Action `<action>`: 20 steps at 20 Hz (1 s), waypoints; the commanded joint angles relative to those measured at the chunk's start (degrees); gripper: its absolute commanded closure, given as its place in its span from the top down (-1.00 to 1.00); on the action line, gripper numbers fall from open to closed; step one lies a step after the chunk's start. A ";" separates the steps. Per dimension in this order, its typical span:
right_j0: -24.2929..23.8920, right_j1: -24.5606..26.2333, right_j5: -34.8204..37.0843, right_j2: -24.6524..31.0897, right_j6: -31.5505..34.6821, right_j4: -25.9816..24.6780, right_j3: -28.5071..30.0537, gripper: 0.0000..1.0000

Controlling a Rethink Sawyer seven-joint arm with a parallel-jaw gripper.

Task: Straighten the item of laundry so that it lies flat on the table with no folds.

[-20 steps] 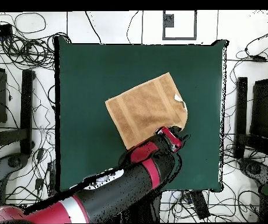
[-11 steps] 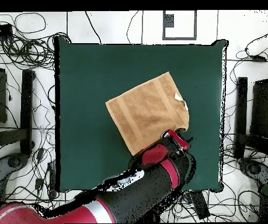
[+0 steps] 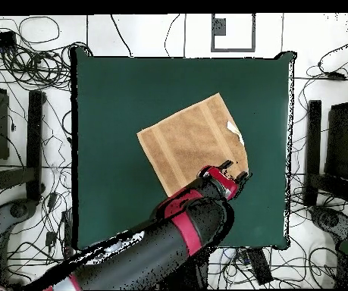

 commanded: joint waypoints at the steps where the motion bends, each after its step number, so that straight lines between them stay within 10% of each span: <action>1: 2.83 11.38 -7.04 -1.16 5.66 8.00 0.11 1.00; 20: -3.47 9.76 -12.48 8.40 5.21 7.61 -0.53 1.00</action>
